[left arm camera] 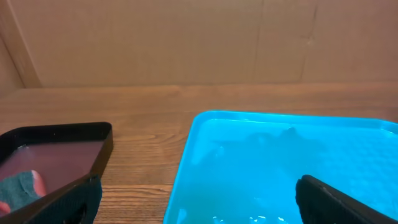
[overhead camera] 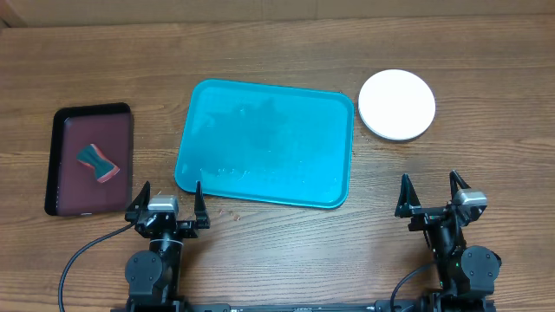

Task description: Clean dirty plates on tray and stack at the side

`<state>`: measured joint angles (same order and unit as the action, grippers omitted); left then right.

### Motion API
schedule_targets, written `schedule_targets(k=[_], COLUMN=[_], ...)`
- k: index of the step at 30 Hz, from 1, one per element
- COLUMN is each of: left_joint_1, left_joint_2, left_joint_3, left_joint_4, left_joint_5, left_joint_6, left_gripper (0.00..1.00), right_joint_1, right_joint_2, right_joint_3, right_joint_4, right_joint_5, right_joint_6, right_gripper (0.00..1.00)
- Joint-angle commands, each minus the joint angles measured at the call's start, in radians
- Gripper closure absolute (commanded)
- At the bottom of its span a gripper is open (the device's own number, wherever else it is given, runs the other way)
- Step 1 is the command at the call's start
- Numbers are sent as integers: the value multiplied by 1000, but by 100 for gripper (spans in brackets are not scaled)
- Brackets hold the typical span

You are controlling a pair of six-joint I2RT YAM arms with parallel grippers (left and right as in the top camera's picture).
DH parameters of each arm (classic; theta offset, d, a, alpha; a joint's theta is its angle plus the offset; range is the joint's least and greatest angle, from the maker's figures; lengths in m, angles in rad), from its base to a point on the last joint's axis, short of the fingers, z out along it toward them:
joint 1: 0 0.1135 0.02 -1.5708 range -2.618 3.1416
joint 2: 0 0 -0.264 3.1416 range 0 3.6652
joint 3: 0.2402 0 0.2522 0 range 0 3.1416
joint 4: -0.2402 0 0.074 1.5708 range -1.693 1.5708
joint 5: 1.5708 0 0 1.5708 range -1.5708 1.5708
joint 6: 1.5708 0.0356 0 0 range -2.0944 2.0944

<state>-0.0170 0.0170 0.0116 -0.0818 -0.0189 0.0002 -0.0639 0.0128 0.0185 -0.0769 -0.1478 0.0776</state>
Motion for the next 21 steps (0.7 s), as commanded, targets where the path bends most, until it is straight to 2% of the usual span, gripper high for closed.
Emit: schedule_targets(k=[1,5,10,21], left_joint_1=[11,11,11,11], left_joint_2=[-13,-13,-13,-13], left_joint_3=[-7,-7,-7,-7], left_joint_4=[5,5,5,5], left_joint_5=[2,2,2,2], left_joint_6=[16,16,16,16], left_gripper=[0,0,0,0], right_joint_1=[-4,-4,-4,-4], right_joint_2=[-10,-10,-10,-10], right_joint_3=[-10,-10,-10,-10], right_joint_4=[2,-9,-11,-10], right_joint_5=[35,125,131,117], right_joint_6=[-1,0,-36,-214], right_gripper=[0,0,0,0])
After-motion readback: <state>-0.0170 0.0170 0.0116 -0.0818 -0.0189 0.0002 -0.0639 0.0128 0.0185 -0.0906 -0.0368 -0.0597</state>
